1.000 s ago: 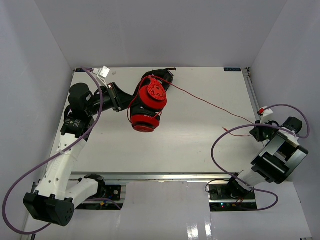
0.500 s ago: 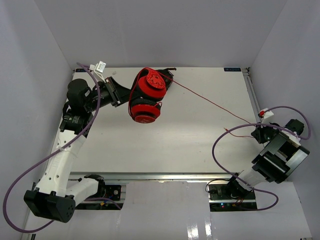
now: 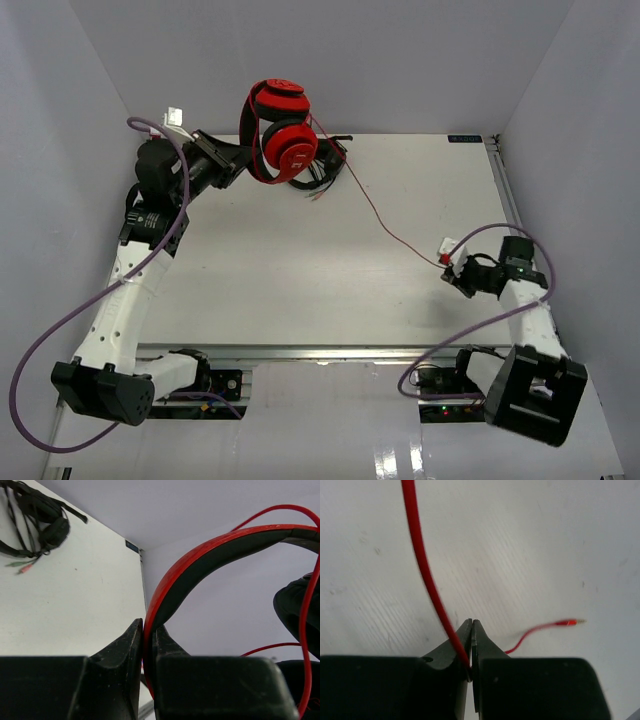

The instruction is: Wrap the headphones

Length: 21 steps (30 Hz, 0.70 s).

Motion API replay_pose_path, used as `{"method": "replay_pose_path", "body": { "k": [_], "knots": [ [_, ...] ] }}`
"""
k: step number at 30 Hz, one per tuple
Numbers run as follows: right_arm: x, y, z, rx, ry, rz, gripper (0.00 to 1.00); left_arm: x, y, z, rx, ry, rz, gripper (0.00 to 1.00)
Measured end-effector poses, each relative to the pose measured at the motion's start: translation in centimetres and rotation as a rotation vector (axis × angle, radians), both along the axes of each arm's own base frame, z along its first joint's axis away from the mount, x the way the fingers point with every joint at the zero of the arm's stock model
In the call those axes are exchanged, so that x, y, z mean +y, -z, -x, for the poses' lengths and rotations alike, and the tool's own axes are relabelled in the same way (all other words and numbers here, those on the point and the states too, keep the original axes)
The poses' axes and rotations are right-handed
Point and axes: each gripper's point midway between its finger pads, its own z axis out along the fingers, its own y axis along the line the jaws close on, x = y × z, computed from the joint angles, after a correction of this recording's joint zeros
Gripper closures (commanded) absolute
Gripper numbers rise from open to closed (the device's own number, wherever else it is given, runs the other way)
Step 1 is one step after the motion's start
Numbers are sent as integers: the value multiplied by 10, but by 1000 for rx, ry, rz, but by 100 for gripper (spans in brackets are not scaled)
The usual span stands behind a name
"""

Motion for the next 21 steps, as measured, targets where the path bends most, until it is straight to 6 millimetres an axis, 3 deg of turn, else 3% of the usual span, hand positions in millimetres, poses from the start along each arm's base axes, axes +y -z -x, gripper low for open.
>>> {"method": "replay_pose_path", "body": {
  "k": [6, 12, 14, 19, 21],
  "knots": [
    [109, -51, 16, -216, -366, 58, 92, 19, 25, -31, 93, -161, -1, 100],
    [188, -59, 42, -208, -603, 137, 92, 31, 48, -52, 153, -277, -27, 100],
    [197, -71, 44, -206, -612, 153, 92, 37, 55, -59, 167, -316, -71, 100],
    [209, -144, 10, -351, -500, 128, 92, 55, 73, -65, 175, -394, -212, 100],
    [209, -165, -2, -411, -447, 116, 92, 60, 81, -61, 182, -404, -253, 100]
  ]
}}
